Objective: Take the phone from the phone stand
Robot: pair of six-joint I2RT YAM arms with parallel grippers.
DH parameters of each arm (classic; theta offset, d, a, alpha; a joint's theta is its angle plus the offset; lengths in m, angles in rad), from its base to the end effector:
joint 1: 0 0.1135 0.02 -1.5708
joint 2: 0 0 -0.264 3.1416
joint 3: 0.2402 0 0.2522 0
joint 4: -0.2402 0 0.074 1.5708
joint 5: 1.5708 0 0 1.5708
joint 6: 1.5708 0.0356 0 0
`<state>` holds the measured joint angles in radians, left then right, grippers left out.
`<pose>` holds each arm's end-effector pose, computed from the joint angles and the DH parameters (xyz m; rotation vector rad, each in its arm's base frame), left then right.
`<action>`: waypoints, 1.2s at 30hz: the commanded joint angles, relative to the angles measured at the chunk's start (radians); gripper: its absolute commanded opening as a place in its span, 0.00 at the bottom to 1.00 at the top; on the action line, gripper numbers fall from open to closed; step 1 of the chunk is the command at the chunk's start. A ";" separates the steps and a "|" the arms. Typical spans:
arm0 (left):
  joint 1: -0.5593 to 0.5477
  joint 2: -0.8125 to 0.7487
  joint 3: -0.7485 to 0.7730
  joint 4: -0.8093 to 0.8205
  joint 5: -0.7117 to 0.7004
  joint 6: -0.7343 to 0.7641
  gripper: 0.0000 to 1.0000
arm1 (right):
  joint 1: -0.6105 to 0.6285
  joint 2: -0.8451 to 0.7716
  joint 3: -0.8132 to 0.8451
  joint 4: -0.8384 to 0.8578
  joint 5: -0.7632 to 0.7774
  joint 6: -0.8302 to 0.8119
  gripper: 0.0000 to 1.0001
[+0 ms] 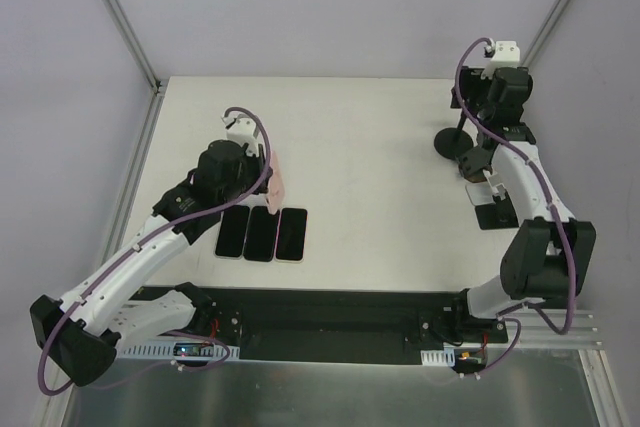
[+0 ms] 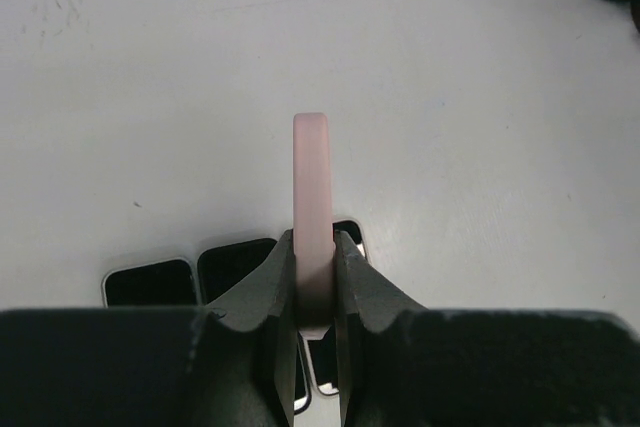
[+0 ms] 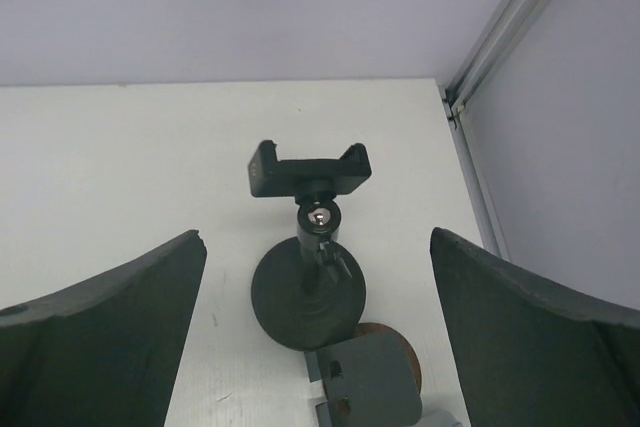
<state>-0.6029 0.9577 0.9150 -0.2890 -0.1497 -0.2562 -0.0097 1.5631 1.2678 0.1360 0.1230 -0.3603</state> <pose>0.1831 -0.1196 0.3433 0.2301 1.9092 -0.4395 0.3777 -0.0080 0.3463 -0.2137 1.7306 -0.3784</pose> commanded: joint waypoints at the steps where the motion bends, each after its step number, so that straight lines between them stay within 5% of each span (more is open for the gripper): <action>1: -0.006 0.029 0.093 0.077 -0.116 -0.150 0.00 | 0.049 -0.187 -0.002 -0.067 -0.042 0.021 0.96; 9: -0.006 0.136 0.183 0.059 -0.172 -0.425 0.00 | 0.345 -0.431 -0.208 -0.079 -0.149 0.072 0.96; 16: -0.005 0.207 0.211 0.025 -0.160 -0.638 0.00 | 0.721 -0.545 -0.444 0.065 -0.135 0.026 0.96; 28: -0.006 0.263 0.222 -0.027 -0.018 -0.839 0.00 | 1.031 -0.309 -0.395 0.168 0.000 -0.095 0.96; 36: -0.008 0.231 0.194 -0.036 0.013 -0.881 0.00 | 1.103 -0.115 -0.311 0.264 0.285 -0.167 0.96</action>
<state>-0.6029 1.2377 1.0832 -0.3618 -0.1635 -1.0771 1.0798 1.4059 0.8902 0.2897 0.2375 -0.4717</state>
